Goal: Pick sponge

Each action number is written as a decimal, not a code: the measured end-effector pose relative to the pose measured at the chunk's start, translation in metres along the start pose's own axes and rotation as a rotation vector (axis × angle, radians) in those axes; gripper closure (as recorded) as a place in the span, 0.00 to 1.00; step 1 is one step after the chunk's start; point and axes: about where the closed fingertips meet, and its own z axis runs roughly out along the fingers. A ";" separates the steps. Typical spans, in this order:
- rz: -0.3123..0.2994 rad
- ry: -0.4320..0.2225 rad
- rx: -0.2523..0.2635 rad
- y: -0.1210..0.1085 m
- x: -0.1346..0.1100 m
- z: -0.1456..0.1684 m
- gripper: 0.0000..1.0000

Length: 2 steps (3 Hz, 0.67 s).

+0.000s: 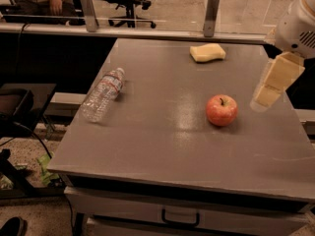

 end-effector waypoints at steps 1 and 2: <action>0.068 -0.037 0.010 -0.036 -0.004 0.013 0.00; 0.138 -0.086 0.028 -0.078 -0.002 0.039 0.00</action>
Offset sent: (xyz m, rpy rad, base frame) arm 0.1565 -0.0461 -0.0468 0.2030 -0.0701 -0.2007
